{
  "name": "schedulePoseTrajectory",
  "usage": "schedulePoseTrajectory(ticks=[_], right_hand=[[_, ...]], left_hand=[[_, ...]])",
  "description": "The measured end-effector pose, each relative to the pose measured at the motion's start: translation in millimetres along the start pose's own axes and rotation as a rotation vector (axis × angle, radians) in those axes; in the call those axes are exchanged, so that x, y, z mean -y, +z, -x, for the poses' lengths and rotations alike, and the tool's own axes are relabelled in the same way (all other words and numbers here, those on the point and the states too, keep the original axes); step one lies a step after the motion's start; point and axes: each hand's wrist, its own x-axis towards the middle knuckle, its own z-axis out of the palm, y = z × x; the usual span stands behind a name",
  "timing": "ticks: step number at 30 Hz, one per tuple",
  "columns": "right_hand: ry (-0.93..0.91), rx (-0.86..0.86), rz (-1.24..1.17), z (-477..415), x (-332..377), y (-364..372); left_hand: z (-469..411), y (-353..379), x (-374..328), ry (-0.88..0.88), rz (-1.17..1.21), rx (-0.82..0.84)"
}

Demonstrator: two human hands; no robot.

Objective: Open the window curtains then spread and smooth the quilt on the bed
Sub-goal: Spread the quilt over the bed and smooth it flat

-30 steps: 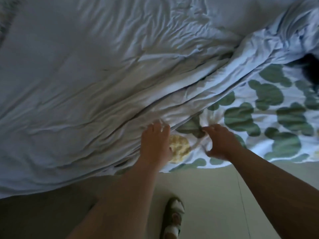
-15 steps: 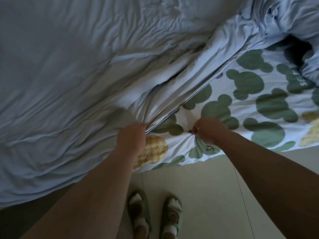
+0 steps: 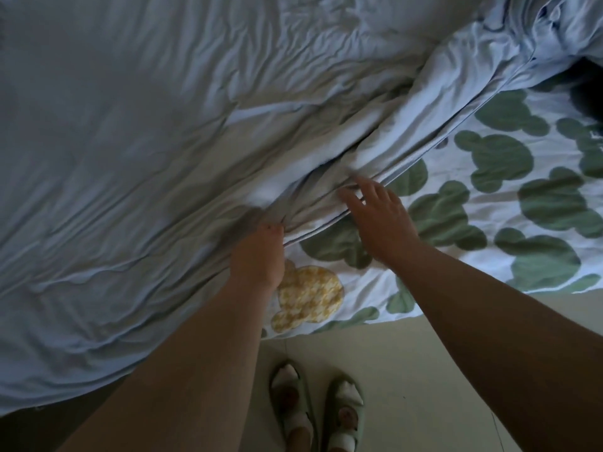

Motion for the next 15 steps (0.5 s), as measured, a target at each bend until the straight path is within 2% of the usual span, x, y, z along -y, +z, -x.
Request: schedulePoseTrajectory(ticks=[3,7,12,15], right_hand=[[-0.04,-0.04,0.08,-26,10,2],[0.045,0.187,0.112,-36,18,-11],[0.14,0.452,-0.044,1,23,-15],[0.188,0.528,-0.058,35,24,-9]], left_hand=[[-4,-6,10,0.0,0.075,0.052],[-5,-9,14,-0.012,0.157,0.132],[20,6,16,0.022,0.176,0.225],[37,9,15,0.075,0.135,0.251]])
